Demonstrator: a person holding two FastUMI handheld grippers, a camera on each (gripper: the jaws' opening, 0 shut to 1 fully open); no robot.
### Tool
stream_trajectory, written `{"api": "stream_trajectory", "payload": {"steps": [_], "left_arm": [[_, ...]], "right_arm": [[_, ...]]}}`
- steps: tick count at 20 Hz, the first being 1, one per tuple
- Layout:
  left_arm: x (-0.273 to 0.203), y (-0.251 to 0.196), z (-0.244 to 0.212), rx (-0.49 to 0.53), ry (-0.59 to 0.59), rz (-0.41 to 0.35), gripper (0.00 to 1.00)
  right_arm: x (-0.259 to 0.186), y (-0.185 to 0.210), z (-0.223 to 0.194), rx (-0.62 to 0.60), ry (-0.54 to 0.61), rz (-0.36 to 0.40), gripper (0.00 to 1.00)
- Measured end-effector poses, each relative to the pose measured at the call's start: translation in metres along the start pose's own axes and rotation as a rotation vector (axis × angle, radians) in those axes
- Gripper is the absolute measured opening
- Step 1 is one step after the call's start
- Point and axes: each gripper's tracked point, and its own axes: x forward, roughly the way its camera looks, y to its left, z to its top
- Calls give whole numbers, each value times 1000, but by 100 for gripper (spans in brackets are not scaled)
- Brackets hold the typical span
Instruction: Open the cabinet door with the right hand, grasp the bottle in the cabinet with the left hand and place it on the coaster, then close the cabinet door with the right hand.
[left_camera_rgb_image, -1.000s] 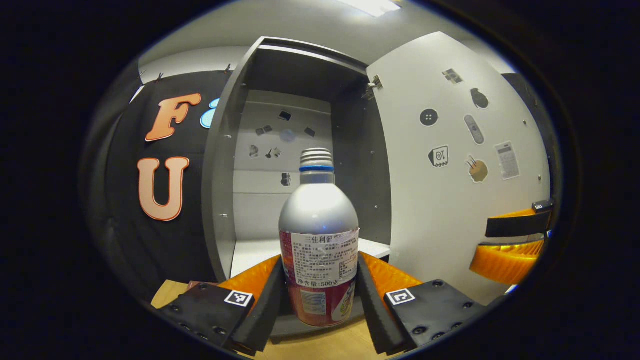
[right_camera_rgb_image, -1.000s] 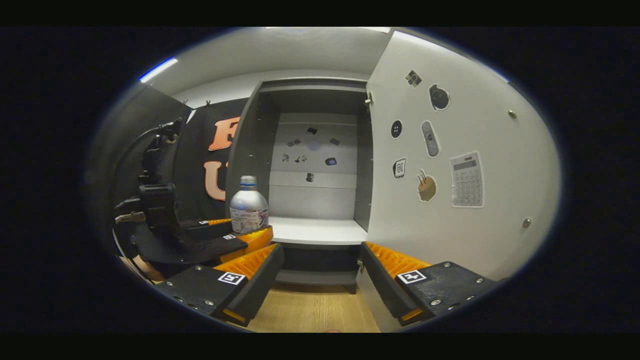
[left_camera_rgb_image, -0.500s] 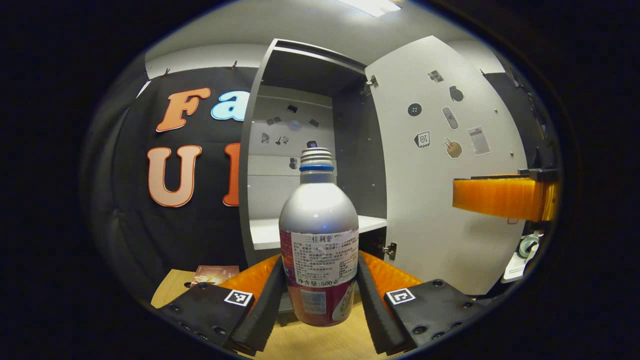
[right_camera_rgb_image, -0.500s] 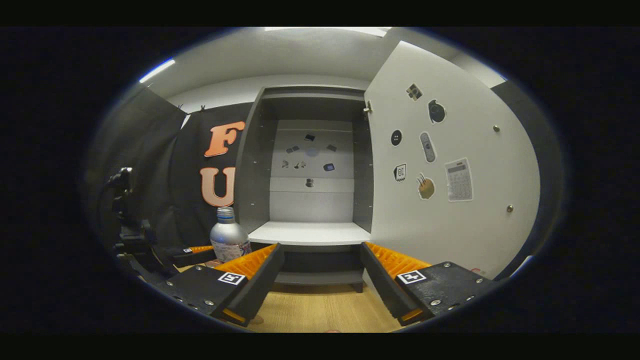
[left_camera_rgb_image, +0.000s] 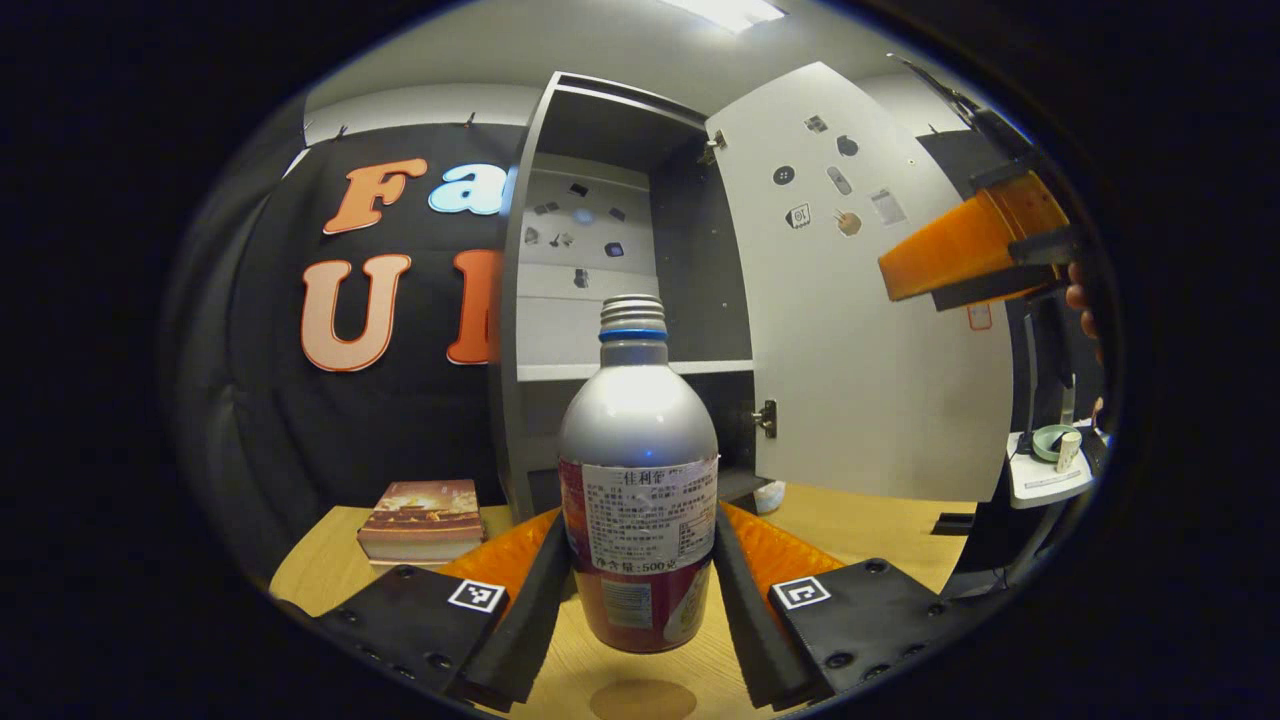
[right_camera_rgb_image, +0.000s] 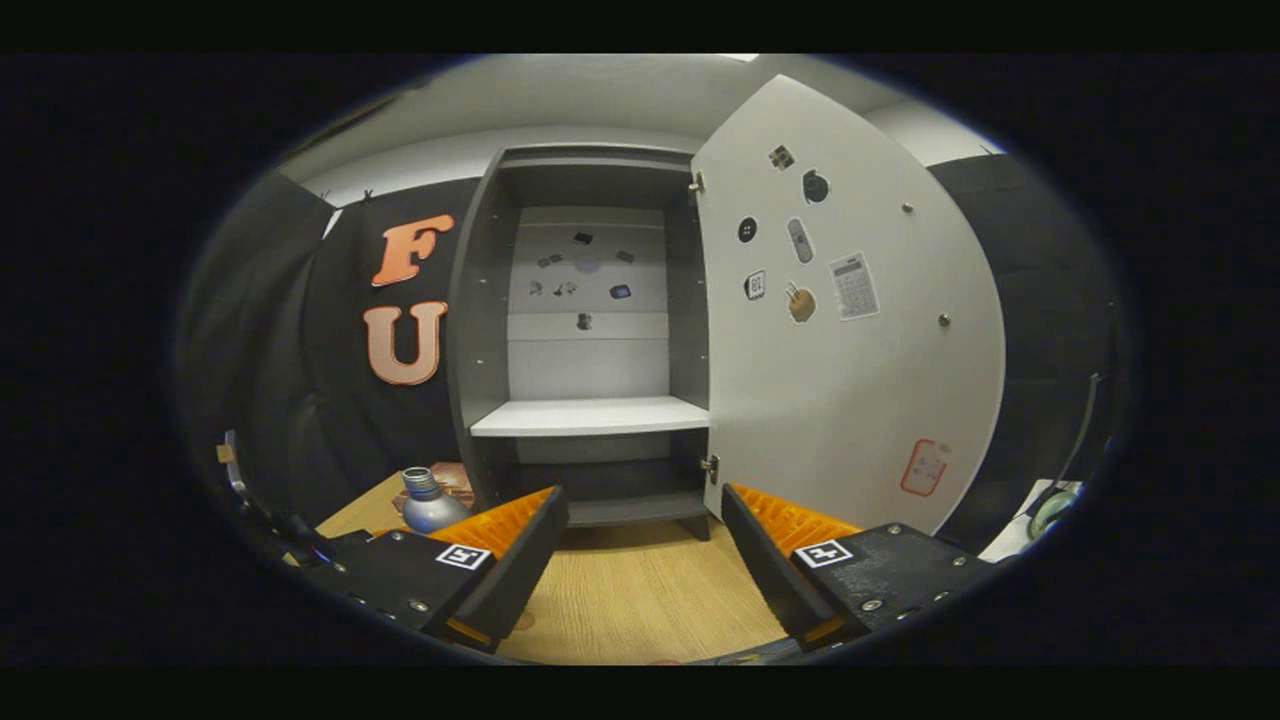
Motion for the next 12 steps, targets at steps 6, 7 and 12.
{"api": "stream_trajectory", "payload": {"steps": [6, 7, 12], "left_arm": [[-12, 8, -70, -21, 83, 79, 82], [-14, 9, -77, -23, 89, 87, 82], [-14, 10, -106, -16, 137, 98, 82]], "right_arm": [[-2, 31, -44, -72, 83, 114, 95], [-4, 36, -49, -62, 92, 130, 95], [5, 28, -64, -29, 117, 123, 95]]}}
